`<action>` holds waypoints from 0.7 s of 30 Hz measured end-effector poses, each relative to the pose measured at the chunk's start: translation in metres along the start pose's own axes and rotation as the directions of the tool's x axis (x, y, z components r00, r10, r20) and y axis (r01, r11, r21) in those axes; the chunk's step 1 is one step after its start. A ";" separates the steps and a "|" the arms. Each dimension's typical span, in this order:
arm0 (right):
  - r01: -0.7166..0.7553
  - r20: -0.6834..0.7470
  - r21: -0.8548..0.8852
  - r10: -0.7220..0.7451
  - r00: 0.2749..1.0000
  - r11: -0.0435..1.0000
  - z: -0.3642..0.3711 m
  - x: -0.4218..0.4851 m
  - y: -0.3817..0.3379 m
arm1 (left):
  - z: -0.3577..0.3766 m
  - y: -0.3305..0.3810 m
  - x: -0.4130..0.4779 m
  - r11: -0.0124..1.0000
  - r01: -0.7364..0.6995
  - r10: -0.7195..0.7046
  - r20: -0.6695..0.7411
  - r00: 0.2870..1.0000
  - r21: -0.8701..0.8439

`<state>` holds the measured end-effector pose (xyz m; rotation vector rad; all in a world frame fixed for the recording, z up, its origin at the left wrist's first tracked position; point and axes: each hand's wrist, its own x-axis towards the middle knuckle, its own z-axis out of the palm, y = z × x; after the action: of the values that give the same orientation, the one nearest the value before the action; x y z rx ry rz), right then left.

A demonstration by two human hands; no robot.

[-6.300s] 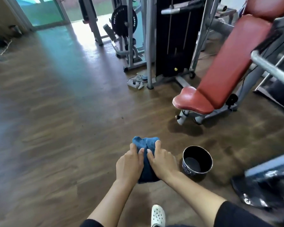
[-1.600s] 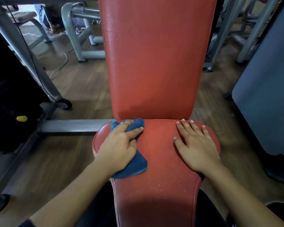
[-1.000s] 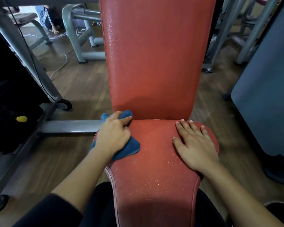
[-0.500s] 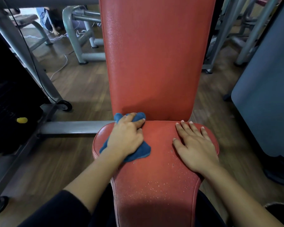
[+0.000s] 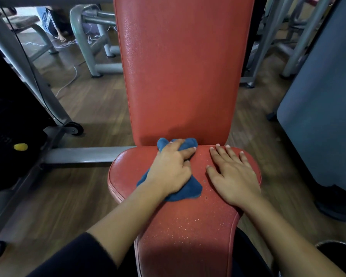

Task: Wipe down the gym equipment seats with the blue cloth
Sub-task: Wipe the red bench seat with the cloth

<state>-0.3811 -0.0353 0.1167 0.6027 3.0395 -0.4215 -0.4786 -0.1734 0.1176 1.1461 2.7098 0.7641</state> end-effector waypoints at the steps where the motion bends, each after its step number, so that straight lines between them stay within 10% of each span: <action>1: 0.003 -0.001 0.001 -0.003 1.000 1.000 0.000 0.000 0.001 | -0.001 0.000 -0.009 0.999 -0.051 0.051 0.017 0.999 -0.019; 21: -0.020 -0.045 0.058 0.023 0.999 0.998 0.006 0.004 0.004 | -0.012 -0.025 0.009 0.999 0.041 -0.041 -0.001 0.999 0.012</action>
<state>-0.3833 -0.0324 0.1098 0.6561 3.0700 -0.5038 -0.5048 -0.1864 0.1164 1.0898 2.7330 0.7443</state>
